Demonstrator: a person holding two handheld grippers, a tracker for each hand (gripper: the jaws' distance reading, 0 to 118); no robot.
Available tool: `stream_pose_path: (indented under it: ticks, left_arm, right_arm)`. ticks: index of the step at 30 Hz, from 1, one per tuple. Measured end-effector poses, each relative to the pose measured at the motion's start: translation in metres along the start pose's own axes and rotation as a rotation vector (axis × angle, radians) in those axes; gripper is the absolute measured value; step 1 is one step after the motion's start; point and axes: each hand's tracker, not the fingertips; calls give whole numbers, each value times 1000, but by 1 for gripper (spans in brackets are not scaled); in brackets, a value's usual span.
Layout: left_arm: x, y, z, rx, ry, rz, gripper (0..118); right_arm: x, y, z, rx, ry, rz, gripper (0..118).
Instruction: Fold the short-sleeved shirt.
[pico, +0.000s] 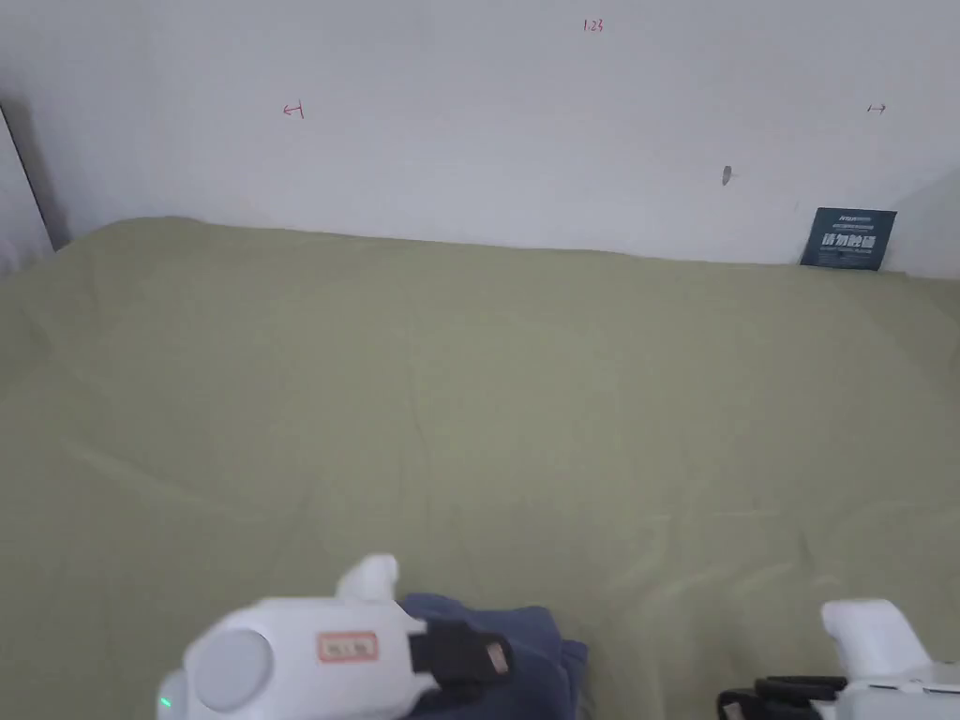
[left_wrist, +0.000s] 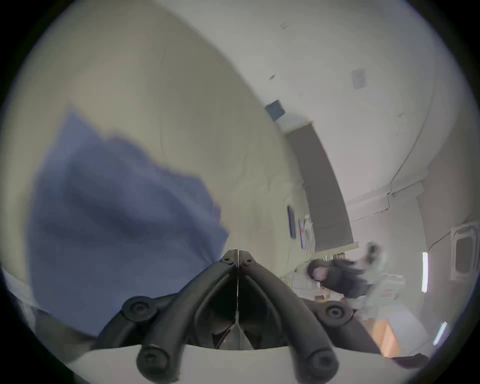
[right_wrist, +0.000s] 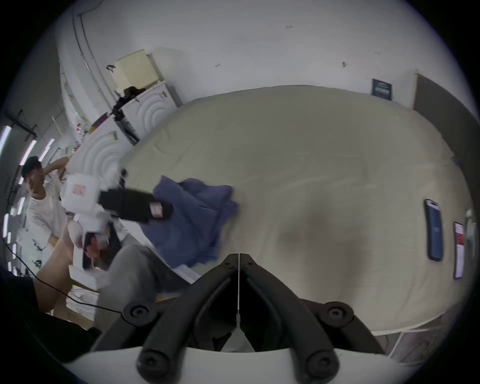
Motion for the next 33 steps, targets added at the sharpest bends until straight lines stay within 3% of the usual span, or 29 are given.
stream_pose_path:
  ticks: [4,7,10,12,13,14,15,17,18,21,23,26,28,29,30,31,32,33]
  left_arm:
    - [-30,40,62,117,173,-14,1]
    - [-57,42,82,106,268,37,1]
    - [-102,37,82,55,261,78,1]
    - [-119,29,77,7,245,107,2]
    - [-121,25,72,-11,226,118,3]
    - [-126,23,69,-29,199,128,11]
    - [-130,21,65,-35,171,123,37]
    - [-128,19,61,-51,112,104,83]
    - [-128,20,60,-35,70,78,91]
    - [-129,26,51,-49,-25,5,91]
    - [-128,30,35,-133,-39,-17,92]
    - [-135,29,-3,-285,83,-22,91]
    - [-125,25,-2,-207,58,-111,91]
    - [-116,21,-2,-195,29,-138,86]
    - [-115,19,-1,-196,18,-112,70]
    - [-116,17,-2,-198,32,-95,44]
    - [-118,13,-1,-191,51,-84,31]
    - [-124,11,3,-177,35,-65,31]
  right_arm:
    - [-23,16,-47,5,179,-26,0]
    - [-28,25,-89,-28,352,-141,0]
    - [-25,31,-130,-91,443,-229,0]
    - [-15,27,-161,-175,501,-229,0]
    - [-10,22,-176,-227,455,-219,0]
    - [-4,17,-187,-267,338,-194,0]
    - [6,11,-197,-297,222,-179,0]
    - [31,1,-195,-174,503,-398,0]
    - [32,-1,-191,-162,425,-424,0]
    - [29,-7,-179,-137,408,-306,0]
    - [27,-5,-178,-139,412,-314,0]
    - [17,-6,-171,-126,424,-317,0]
    - [26,-9,-175,-109,442,-324,0]
    - [26,-10,-175,-100,450,-332,0]
    - [26,-11,-174,-89,454,-344,0]
    - [26,-12,-173,-79,455,-351,0]
    - [28,-13,-173,-69,458,-353,0]
    - [28,-12,-173,-57,462,-358,0]
